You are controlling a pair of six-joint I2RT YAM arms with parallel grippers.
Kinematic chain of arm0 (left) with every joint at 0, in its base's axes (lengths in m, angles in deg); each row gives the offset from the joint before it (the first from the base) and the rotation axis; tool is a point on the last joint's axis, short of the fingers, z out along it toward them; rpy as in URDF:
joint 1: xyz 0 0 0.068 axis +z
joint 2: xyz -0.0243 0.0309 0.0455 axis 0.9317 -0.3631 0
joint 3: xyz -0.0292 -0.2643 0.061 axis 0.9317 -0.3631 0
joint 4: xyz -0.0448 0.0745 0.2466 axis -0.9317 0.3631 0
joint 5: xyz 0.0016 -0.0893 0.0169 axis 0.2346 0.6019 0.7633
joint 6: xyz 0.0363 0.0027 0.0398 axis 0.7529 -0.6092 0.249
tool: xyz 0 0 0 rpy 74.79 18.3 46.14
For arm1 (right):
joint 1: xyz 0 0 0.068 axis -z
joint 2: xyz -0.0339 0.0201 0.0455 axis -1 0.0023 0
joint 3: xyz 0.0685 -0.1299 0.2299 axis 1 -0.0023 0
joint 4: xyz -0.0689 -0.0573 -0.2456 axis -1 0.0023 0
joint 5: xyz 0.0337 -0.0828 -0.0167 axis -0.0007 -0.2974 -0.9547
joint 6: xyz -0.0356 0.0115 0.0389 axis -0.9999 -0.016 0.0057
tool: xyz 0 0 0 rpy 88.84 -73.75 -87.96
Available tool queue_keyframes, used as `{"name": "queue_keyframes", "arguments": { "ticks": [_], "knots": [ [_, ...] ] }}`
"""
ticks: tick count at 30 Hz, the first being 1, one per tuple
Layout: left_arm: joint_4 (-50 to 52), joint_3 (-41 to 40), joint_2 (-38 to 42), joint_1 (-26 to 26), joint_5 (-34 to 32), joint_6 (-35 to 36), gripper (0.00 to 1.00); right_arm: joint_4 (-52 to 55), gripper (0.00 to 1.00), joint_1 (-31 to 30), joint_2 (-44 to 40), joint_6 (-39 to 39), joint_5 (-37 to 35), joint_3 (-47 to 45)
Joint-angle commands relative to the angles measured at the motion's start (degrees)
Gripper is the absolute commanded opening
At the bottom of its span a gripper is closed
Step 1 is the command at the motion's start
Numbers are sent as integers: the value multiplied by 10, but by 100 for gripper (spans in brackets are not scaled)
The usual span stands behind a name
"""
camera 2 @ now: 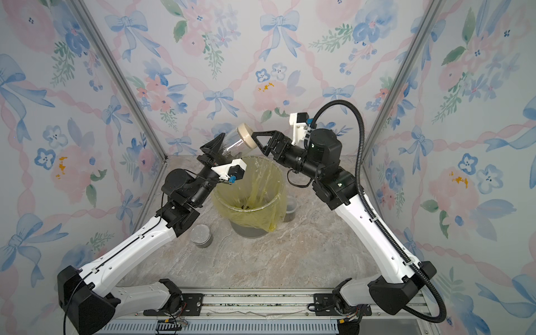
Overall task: Empty moldy tea leaves from jars
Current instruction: Unscrew the lid from the jar.
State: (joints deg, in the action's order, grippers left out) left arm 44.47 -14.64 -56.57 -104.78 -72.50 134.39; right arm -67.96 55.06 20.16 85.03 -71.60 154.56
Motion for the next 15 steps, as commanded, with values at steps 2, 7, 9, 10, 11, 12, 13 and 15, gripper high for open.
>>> {"name": "queue_keyframes", "arguments": {
  "ticks": [2, 7, 9, 10, 11, 12, 13, 15],
  "knots": [
    [-99, 7, -5, -10, -45, 61, 8, -19, 96, -13, 32, 14, -11, 45],
    [-118, 5, -5, -22, -53, 86, 8, -35, 97, -13, 57, 31, -6, 63],
    [-124, 3, -6, -26, -56, 94, 8, -43, 96, -11, 64, 35, -5, 70],
    [-128, 2, -6, -28, -56, 98, 8, -44, 97, -11, 68, 36, -5, 74],
    [-132, -1, -6, -31, -56, 103, 8, -45, 97, -11, 71, 38, -4, 78],
    [-135, -1, -6, -33, -58, 107, 8, -47, 96, -9, 75, 39, -4, 81],
    [-138, -2, -8, -34, -60, 111, 7, -49, 97, -9, 77, 42, -4, 84],
    [-142, -3, -10, -37, -62, 118, 7, -52, 97, -8, 82, 46, 0, 89]
  ]
}}
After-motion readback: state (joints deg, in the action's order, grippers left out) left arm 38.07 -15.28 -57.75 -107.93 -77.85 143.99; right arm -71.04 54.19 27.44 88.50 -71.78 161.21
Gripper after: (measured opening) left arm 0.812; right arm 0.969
